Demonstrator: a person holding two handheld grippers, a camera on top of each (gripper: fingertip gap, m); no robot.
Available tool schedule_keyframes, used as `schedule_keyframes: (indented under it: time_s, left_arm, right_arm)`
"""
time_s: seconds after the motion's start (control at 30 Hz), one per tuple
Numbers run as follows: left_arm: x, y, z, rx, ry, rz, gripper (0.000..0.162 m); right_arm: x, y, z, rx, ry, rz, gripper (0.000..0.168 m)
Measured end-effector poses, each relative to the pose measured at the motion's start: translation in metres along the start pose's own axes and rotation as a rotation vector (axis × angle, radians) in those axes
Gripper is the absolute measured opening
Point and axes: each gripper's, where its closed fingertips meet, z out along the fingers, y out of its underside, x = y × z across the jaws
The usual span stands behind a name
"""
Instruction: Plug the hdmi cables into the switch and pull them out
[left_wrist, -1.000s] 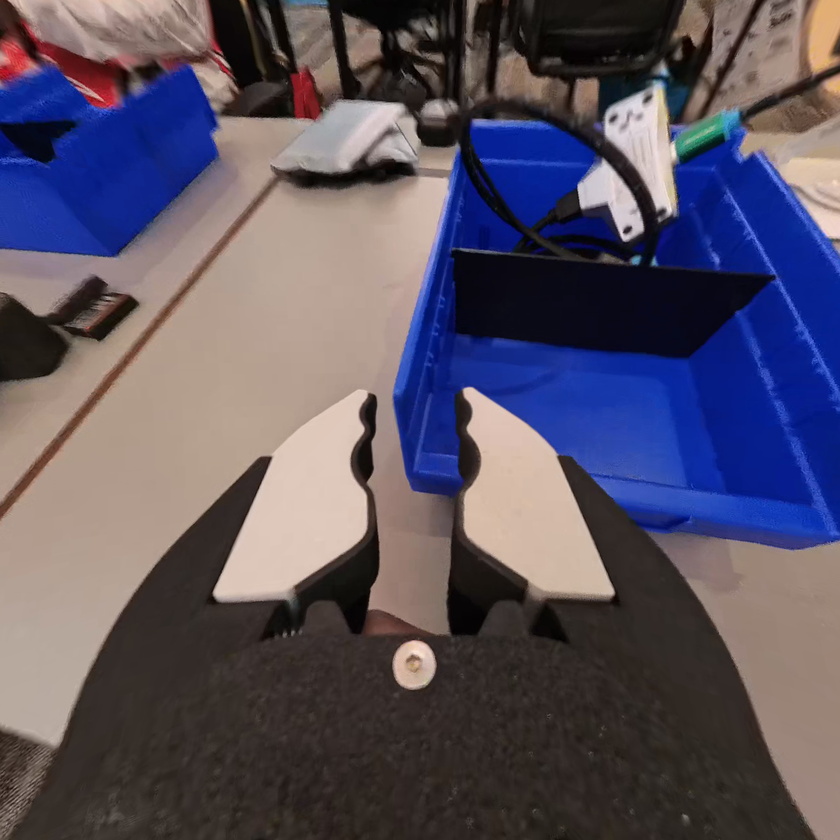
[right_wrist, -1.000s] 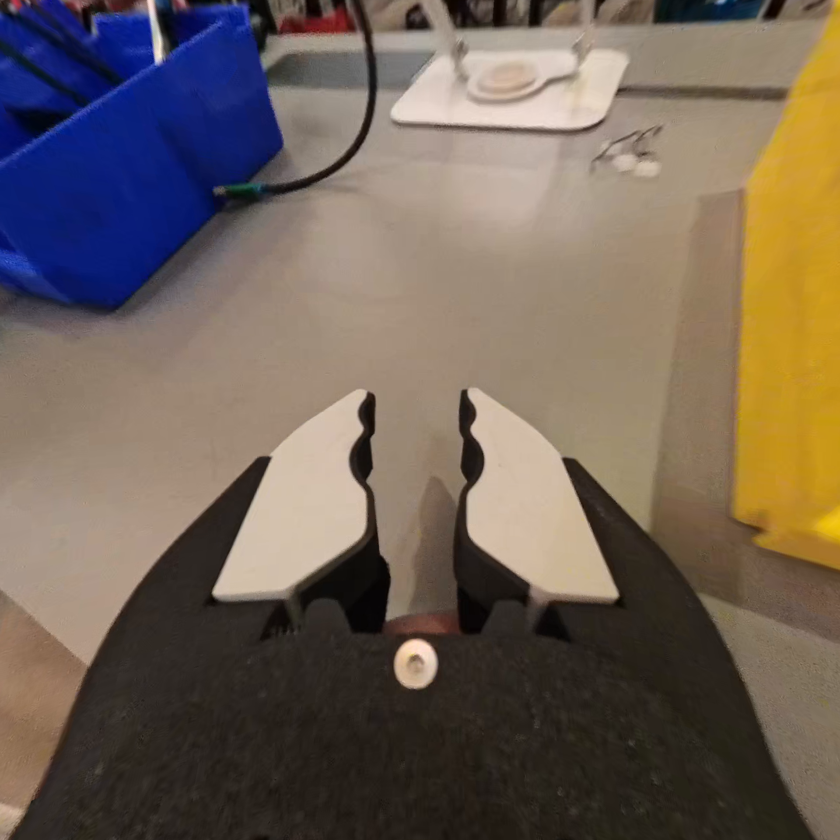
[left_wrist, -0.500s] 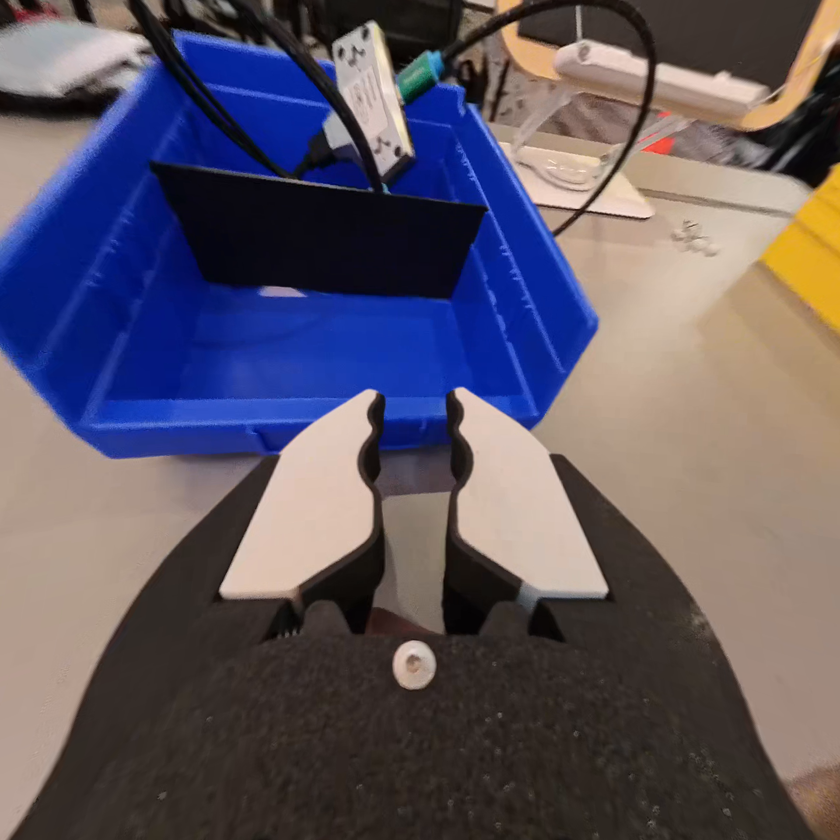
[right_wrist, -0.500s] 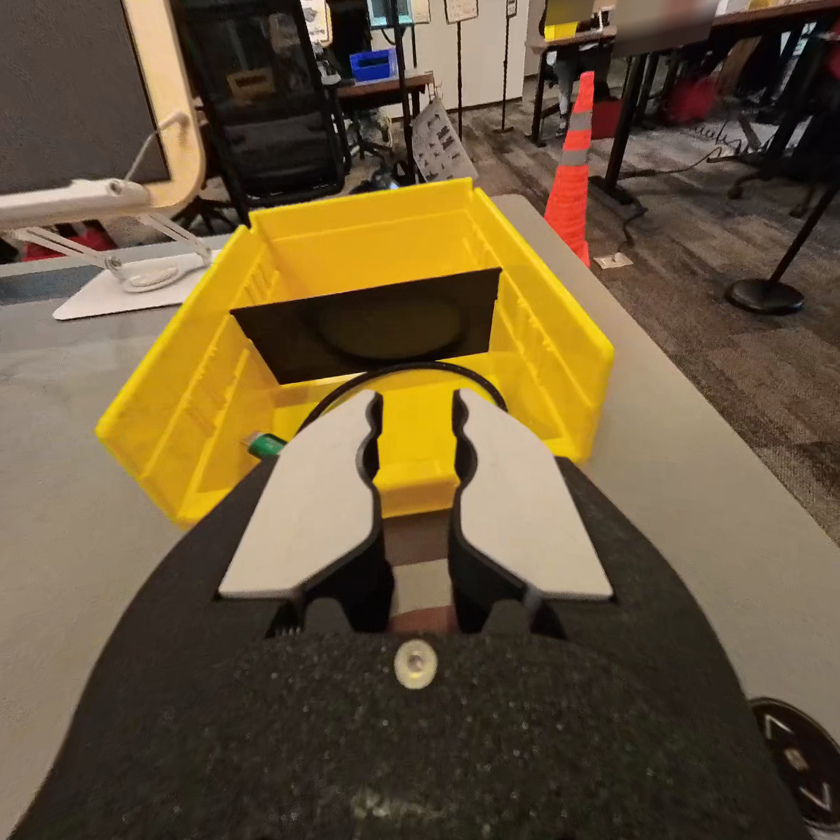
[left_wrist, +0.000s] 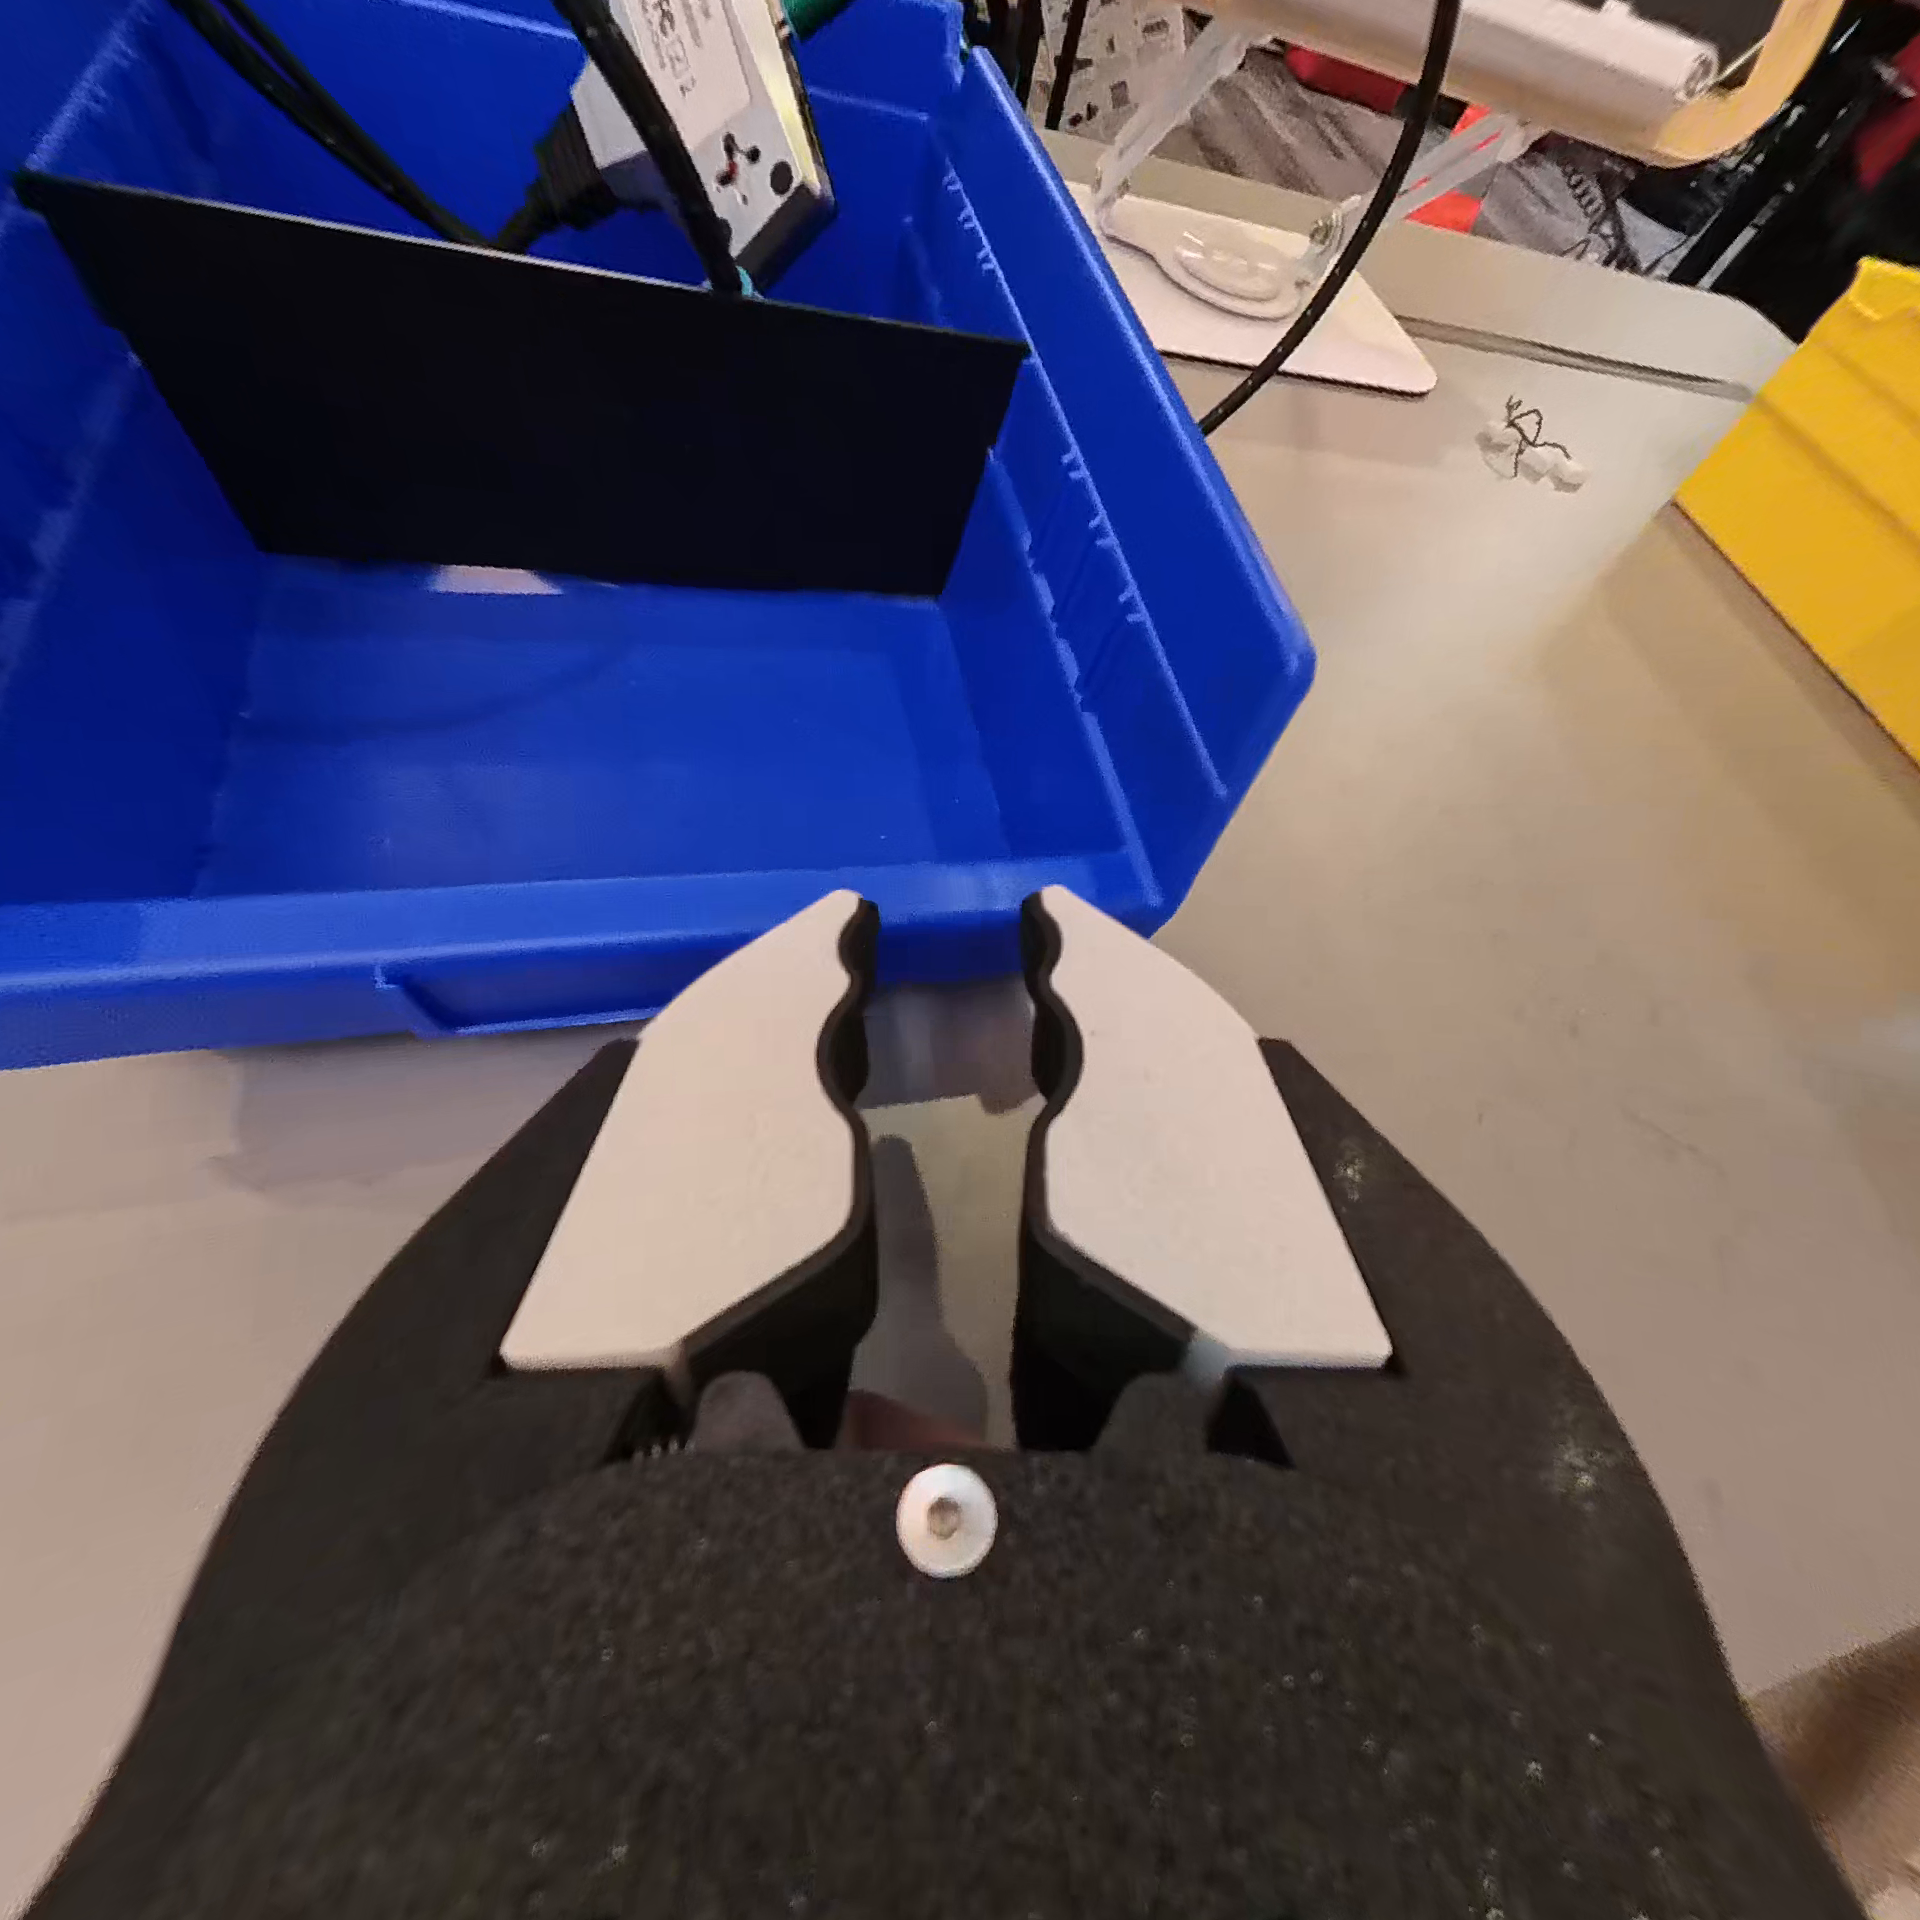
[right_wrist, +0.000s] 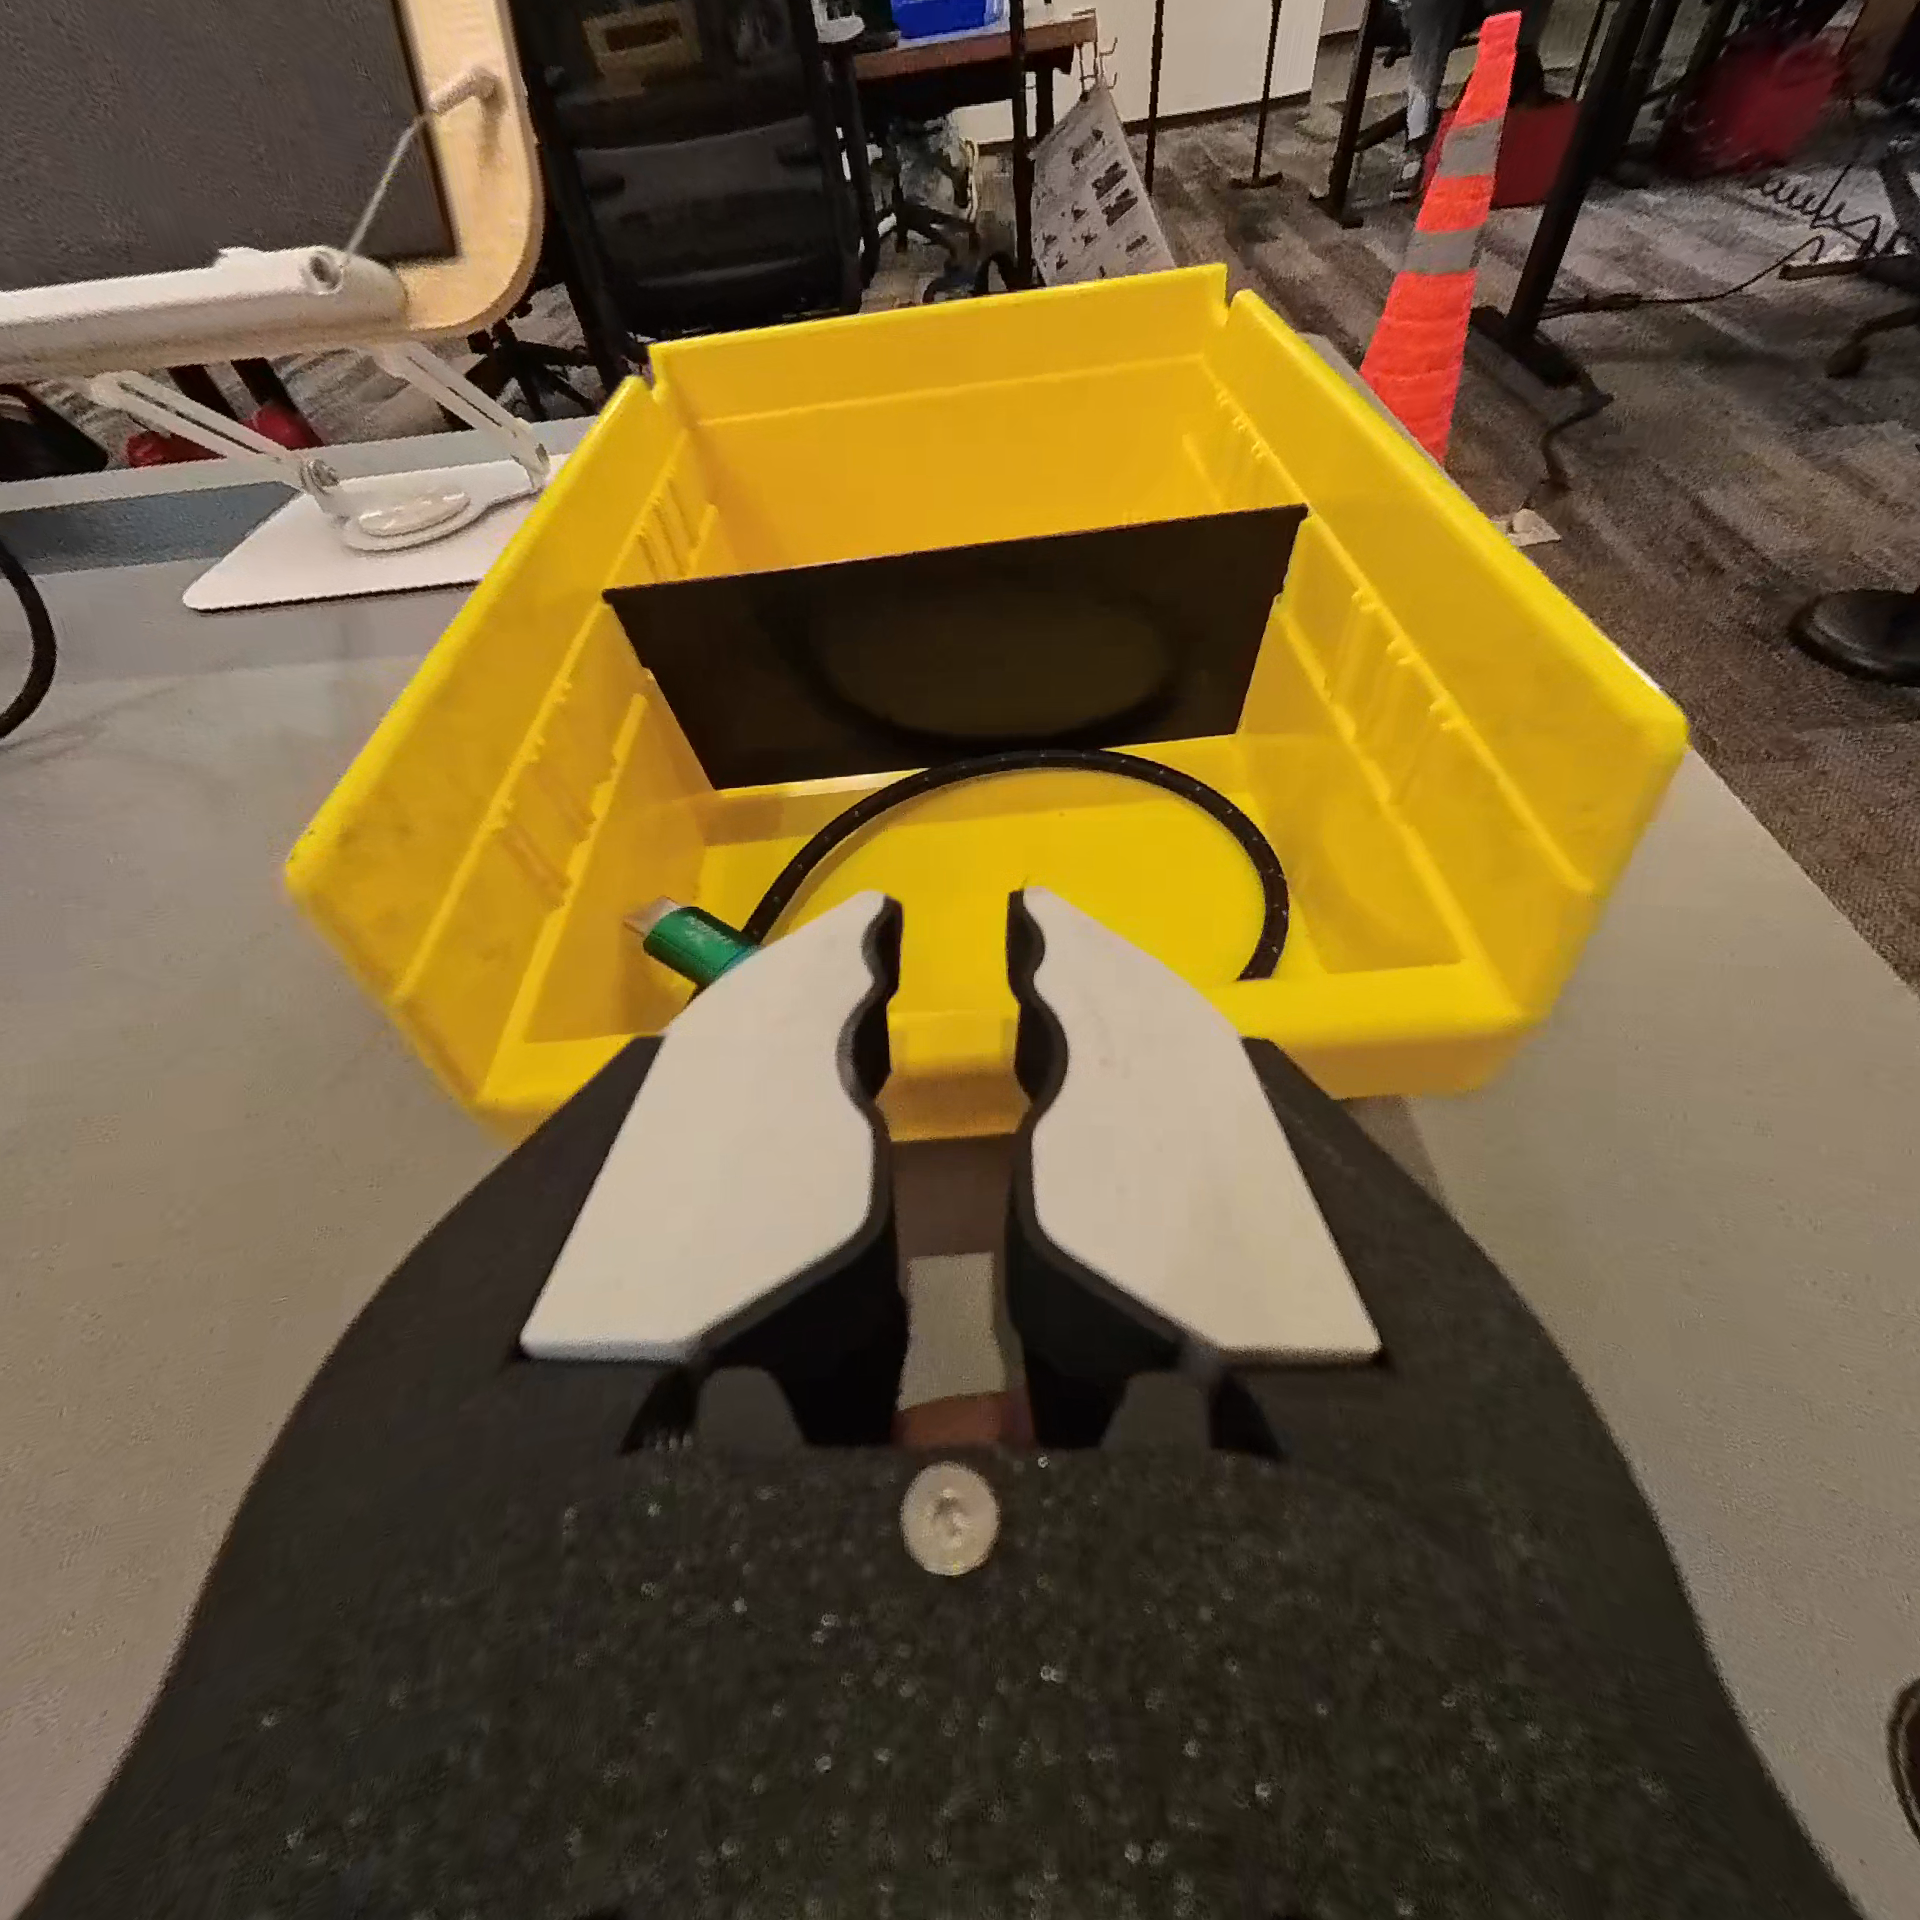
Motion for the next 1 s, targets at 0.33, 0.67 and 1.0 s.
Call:
schedule_keyframes:
  time_s: [0.33, 0.67, 1.0]
  left_arm:
    - [0.004, -0.002, 0.000, 0.009, -0.009, 0.024, 0.026]
    - [0.011, -0.003, 0.003, 0.014, 0.000, 0.093, 0.027]
    - [0.013, -0.049, 0.004, -0.031, 0.120, 0.120, 0.036]
  right_arm:
    - [-0.009, 0.001, -0.006, 0.001, -0.003, -0.101, 0.018]
    - [-0.020, -0.002, -0.013, 0.032, -0.019, -0.161, 0.021]
    - [-0.092, -0.006, -0.025, 0.099, -0.284, -0.204, 0.022]
